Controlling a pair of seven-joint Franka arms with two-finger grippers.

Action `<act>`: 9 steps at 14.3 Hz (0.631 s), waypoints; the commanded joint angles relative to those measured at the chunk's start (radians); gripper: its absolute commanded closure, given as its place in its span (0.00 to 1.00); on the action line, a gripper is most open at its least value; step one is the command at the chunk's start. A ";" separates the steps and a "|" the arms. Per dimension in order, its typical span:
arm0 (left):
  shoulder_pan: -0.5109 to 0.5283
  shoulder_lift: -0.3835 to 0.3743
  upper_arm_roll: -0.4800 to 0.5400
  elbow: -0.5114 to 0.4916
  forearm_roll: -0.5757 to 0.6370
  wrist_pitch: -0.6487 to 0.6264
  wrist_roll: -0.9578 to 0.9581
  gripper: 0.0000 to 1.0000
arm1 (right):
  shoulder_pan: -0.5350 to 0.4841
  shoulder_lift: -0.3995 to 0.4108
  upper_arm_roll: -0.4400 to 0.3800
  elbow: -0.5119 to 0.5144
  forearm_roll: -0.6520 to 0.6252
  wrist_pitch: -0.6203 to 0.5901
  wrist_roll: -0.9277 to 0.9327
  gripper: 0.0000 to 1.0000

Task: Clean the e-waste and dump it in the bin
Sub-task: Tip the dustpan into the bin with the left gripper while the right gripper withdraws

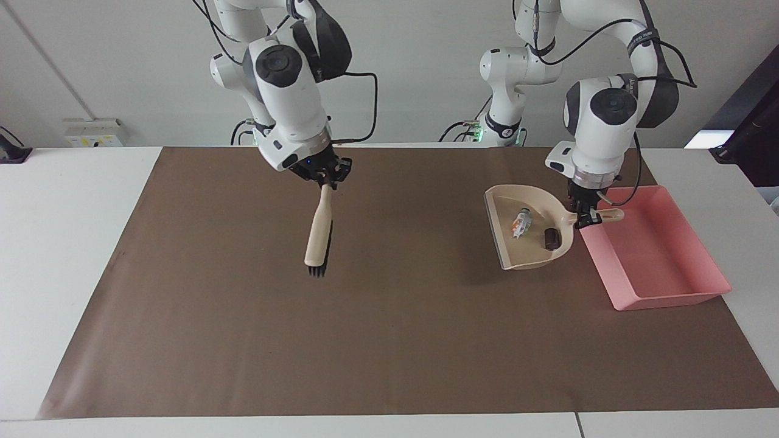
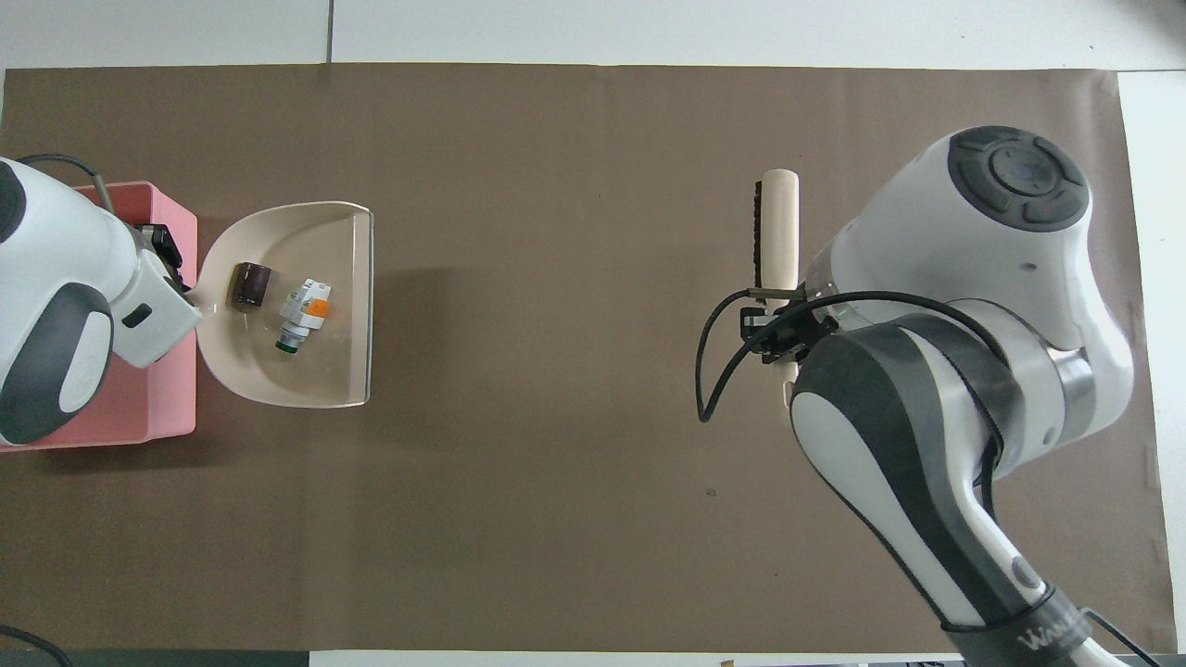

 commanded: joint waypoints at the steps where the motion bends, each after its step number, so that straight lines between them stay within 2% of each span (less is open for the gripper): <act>1: 0.114 0.016 -0.004 0.076 -0.039 -0.035 0.146 1.00 | -0.140 -0.074 0.019 -0.158 -0.041 0.066 -0.169 1.00; 5: 0.266 0.081 -0.002 0.208 -0.039 -0.045 0.348 0.98 | -0.301 -0.116 0.019 -0.316 -0.080 0.198 -0.360 1.00; 7: 0.337 0.094 0.001 0.233 -0.036 -0.026 0.393 0.97 | -0.370 -0.131 0.019 -0.375 -0.081 0.236 -0.436 1.00; 9: 0.362 0.114 0.013 0.237 -0.002 0.015 0.398 0.97 | -0.409 -0.136 0.019 -0.425 -0.081 0.299 -0.487 1.00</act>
